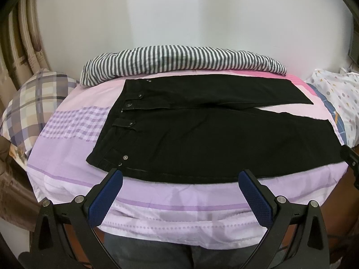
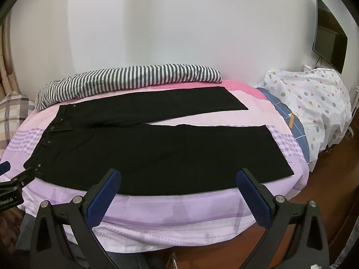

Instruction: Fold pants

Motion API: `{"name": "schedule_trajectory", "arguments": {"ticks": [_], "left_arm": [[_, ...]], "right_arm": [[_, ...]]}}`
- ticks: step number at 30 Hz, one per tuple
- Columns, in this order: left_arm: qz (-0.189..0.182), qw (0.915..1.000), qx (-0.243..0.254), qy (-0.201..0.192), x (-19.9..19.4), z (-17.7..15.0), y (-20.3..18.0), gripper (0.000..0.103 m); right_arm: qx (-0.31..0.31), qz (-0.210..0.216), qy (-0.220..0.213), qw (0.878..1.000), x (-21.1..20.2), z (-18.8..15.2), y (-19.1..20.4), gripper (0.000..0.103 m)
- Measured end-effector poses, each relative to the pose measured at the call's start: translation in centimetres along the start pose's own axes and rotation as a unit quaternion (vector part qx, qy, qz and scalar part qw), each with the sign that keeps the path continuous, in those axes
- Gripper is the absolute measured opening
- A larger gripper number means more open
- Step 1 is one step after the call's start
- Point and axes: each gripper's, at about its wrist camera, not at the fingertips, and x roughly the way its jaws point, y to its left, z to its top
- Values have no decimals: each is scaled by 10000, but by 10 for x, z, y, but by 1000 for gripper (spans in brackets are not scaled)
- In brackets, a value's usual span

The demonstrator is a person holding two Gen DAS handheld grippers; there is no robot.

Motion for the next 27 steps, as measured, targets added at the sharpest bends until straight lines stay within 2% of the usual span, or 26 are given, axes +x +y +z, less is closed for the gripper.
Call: {"name": "schedule_trajectory", "arguments": {"ticks": [27], "left_arm": [[11,9997,66,-230,-19,-10,-5,102]], "right_arm": [[25,38,-42,10000,-6,-5,-2,102]]}}
